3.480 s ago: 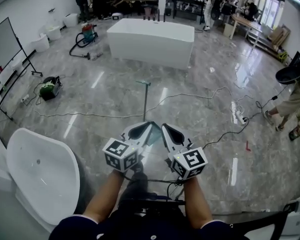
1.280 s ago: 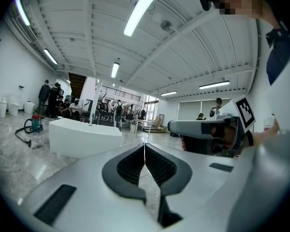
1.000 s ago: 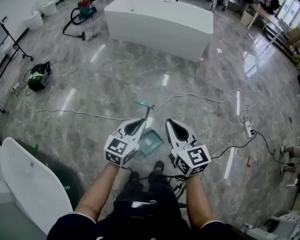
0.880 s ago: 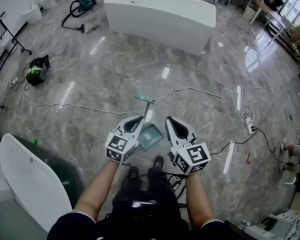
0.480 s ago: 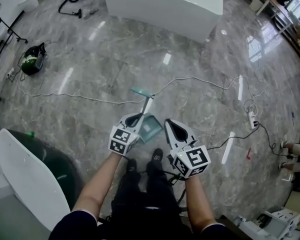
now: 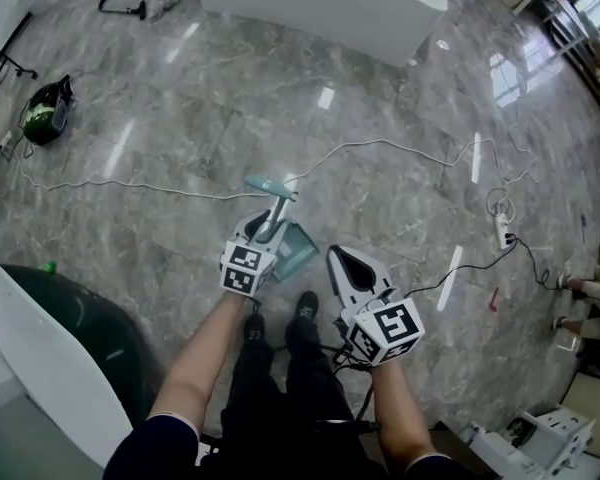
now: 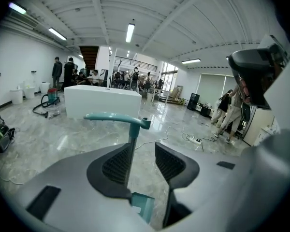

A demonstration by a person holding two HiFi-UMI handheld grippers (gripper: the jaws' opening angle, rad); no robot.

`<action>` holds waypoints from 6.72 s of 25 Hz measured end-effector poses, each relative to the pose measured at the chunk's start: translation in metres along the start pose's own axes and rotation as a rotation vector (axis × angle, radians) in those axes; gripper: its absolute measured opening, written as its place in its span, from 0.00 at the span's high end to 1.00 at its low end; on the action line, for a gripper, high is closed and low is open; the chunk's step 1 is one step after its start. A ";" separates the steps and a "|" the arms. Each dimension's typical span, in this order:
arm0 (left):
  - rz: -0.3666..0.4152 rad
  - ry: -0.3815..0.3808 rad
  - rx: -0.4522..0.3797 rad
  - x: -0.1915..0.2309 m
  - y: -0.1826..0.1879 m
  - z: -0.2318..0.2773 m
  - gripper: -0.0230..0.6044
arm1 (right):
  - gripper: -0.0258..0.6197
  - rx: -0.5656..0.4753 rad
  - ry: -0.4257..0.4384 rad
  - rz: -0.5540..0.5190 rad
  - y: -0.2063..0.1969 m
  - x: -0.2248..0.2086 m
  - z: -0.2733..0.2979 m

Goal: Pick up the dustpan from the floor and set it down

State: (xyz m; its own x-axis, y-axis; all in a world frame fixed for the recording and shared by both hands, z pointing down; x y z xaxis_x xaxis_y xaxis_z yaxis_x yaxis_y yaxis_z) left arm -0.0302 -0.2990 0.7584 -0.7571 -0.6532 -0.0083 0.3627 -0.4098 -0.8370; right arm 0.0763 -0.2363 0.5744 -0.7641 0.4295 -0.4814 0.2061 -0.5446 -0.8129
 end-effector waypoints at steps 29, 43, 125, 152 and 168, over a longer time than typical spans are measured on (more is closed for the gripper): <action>0.048 0.082 0.120 0.023 -0.018 0.079 0.80 | 0.95 0.033 -0.033 0.056 -0.009 -0.062 0.011; 0.133 0.037 0.009 -0.007 0.016 0.003 0.80 | 0.95 -0.039 -0.034 0.031 0.002 -0.017 -0.019; 0.290 -0.067 -0.293 -0.077 0.206 -0.248 0.80 | 0.95 -0.309 -0.013 -0.110 0.082 0.151 -0.107; 0.201 -0.046 0.028 -0.029 0.074 -0.003 0.80 | 0.95 -0.115 -0.072 0.050 0.036 -0.010 -0.020; 0.192 -0.033 0.095 -0.025 0.041 0.098 0.80 | 0.95 -0.063 -0.111 0.076 0.026 -0.093 0.002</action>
State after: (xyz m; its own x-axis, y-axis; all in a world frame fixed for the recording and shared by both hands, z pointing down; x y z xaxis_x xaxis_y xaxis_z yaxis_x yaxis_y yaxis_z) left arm 0.0568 -0.3621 0.7775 -0.6511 -0.7453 -0.1434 0.5498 -0.3329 -0.7661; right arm 0.1515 -0.2913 0.5982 -0.8070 0.3046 -0.5060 0.3014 -0.5244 -0.7963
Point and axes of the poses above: the fingertips, and each gripper's own axes: z forward along the fingers, x to its left, y out of its top, the point moved 1 cm from there along -z, backward along the fingers, and after that the axes turned 11 degrees about z, right-handed, at the moved point
